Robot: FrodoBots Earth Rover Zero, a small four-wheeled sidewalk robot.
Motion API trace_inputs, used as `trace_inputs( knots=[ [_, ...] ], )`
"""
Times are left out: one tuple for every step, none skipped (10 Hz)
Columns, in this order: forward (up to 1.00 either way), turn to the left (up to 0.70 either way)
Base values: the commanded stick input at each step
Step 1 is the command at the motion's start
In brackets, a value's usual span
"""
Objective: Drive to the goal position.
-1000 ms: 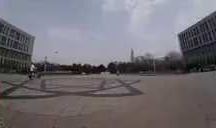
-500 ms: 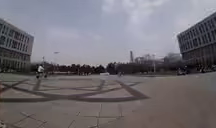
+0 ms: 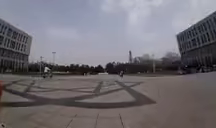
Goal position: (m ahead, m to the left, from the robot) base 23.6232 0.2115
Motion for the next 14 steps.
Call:
trace_inputs(
  knots=[
    [0.85,0.0],
    [0.85,0.0],
    [0.85,0.0],
    [0.85,0.0],
    [0.85,0.0],
    [0.85,0.0],
    [0.85,0.0],
    [0.85,0.0],
    [0.85,0.0],
    [0.85,0.0],
    [0.85,0.0],
    [0.85,0.0],
    [0.85,0.0],
    [0.85,0.0]
  ],
)
